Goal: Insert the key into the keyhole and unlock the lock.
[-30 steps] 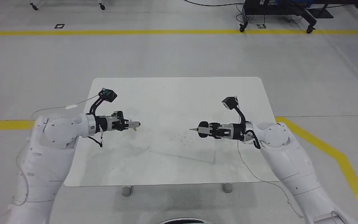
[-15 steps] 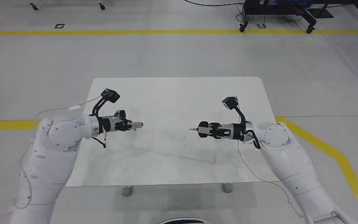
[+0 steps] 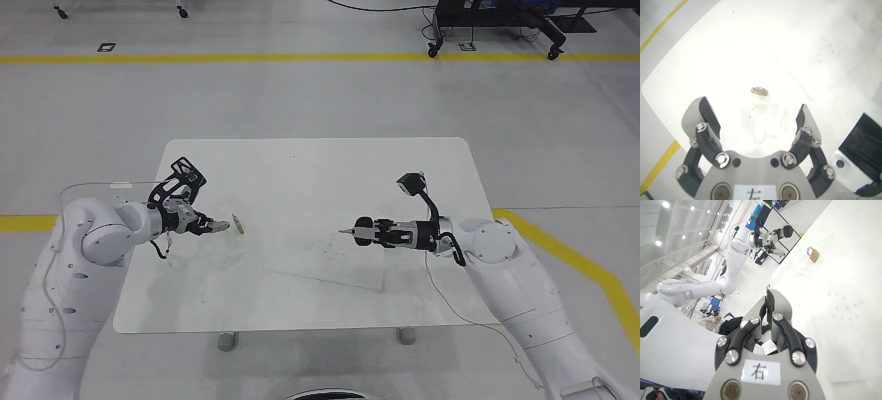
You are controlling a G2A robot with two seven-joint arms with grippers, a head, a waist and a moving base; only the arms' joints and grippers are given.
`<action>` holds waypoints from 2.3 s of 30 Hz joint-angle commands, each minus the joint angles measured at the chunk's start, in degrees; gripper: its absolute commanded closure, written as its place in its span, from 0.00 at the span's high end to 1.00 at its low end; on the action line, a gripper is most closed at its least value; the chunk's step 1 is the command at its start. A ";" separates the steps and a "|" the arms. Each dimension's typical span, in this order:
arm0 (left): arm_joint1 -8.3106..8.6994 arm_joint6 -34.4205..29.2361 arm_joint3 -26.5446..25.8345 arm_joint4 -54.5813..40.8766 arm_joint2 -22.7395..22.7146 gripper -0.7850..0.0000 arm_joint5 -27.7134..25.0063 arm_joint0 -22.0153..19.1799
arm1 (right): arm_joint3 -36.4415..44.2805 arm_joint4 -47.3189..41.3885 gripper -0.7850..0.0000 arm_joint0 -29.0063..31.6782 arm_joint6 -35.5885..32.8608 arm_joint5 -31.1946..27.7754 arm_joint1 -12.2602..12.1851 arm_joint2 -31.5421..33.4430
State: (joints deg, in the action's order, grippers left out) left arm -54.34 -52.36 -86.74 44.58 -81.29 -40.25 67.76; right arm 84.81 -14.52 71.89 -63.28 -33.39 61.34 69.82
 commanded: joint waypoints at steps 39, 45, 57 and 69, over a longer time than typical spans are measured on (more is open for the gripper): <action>0.61 33.22 4.07 52.95 12.94 0.80 -7.03 -0.40 | 0.00 0.00 0.00 0.00 0.00 0.00 0.00 0.00; 0.13 34.85 5.12 54.56 15.23 0.60 -6.64 -2.20 | 0.00 0.00 0.00 0.00 0.00 0.00 0.00 0.00; -0.83 36.50 7.35 58.90 20.07 0.48 -6.89 -5.08 | 0.00 0.00 0.00 0.00 0.00 0.00 0.00 0.00; -1.13 37.79 8.19 59.75 20.81 0.02 -6.79 -6.08 | 0.00 0.00 0.00 0.00 0.00 0.00 0.00 0.00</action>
State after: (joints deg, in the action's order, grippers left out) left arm -55.51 -14.79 -78.54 104.45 -60.29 -47.01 61.58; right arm 84.81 -14.52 71.89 -63.28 -33.39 61.34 69.82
